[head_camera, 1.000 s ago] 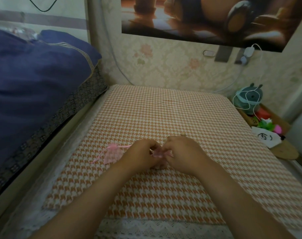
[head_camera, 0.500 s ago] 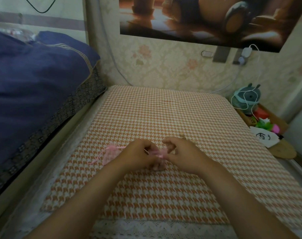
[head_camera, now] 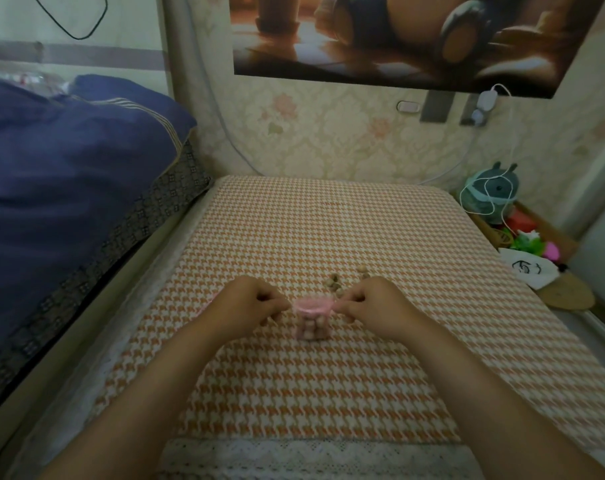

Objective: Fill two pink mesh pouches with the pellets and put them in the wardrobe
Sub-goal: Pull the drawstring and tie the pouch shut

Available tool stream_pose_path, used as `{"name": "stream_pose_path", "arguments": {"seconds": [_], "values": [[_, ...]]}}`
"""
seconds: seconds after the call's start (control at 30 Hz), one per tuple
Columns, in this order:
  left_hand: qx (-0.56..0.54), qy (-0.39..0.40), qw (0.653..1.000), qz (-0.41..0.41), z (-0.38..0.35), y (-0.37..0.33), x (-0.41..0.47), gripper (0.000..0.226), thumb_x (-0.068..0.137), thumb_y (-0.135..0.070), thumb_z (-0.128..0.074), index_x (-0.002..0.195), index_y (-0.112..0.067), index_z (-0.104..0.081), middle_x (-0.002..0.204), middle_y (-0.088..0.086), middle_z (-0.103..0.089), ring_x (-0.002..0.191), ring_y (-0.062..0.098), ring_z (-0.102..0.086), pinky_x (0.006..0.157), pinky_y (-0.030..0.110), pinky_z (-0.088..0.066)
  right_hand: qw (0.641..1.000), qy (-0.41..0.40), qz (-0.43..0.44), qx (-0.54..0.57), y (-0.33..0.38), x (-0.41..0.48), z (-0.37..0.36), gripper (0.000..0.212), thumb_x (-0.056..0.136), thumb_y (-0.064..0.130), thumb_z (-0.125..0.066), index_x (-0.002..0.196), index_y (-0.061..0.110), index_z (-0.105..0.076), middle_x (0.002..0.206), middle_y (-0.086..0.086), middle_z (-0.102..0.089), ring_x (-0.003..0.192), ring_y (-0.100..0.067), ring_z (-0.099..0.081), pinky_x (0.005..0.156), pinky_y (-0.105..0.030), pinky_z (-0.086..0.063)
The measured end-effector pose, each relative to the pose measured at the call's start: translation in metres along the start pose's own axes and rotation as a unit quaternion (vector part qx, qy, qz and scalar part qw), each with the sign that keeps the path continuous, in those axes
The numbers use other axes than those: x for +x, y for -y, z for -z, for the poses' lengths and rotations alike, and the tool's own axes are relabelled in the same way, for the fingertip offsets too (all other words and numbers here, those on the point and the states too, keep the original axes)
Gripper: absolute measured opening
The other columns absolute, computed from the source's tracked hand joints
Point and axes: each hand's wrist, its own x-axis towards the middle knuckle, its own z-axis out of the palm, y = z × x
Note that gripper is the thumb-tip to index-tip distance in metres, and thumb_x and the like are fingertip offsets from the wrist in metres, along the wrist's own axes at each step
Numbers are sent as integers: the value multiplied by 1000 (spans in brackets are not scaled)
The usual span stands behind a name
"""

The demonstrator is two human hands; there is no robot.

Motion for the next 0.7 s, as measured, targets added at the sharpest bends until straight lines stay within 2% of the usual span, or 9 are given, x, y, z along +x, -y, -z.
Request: {"name": "stream_pose_path", "arguments": {"seconds": [0.1,0.17,0.3,0.4,0.5,0.57,0.7], "values": [[-47,-5,998,44,0,2,0,27,89,-31,-70,67,-16,-75,65,0,-73,56,12,-64,53,29,-52,995,24,-38,84,-2,-1,1,32,94,25,-70,62,19,-70,47,8,-61,40,-10,-45,45,-23,-40],[-72,-17,994,80,1,2,0,27,89,-31,-70,69,-12,-75,65,4,-73,55,12,-63,56,31,-53,988,25,-73,134,-5,0,1,25,94,19,-69,69,17,-73,53,6,-64,38,-8,-45,42,-22,-39],[-140,-37,980,137,2,-1,-1,30,93,-25,-65,68,-10,-72,58,-1,-66,46,8,-56,42,18,-40,971,15,-141,192,-12,1,1,19,96,11,-64,80,13,-74,65,-2,-66,37,-10,-43,39,-19,-37],[-168,-54,973,150,0,-5,-1,31,95,-23,-61,69,-8,-70,61,3,-64,45,10,-54,40,17,-37,961,16,-162,224,-9,3,-1,16,97,11,-61,90,5,-74,67,-3,-65,37,-10,-45,38,-17,-37],[-182,-53,969,155,-1,-6,0,34,96,-24,-57,66,-11,-65,59,1,-62,46,11,-54,42,18,-37,949,21,-171,265,-6,5,-3,17,98,15,-61,87,4,-69,69,-5,-64,41,-14,-47,39,-21,-35],[-181,-50,968,164,-1,-5,1,32,96,-24,-57,69,-9,-65,60,3,-62,48,14,-54,42,19,-38,944,25,-190,268,-5,5,-2,19,98,16,-59,85,6,-69,68,-5,-63,43,-16,-46,41,-21,-35],[-162,-48,967,188,1,1,3,31,96,-23,-57,70,-8,-66,62,7,-61,52,18,-55,48,22,-42,954,39,-228,193,-11,8,-4,24,96,18,-54,76,11,-64,68,-9,-57,44,-17,-45,43,-22,-32]]}}
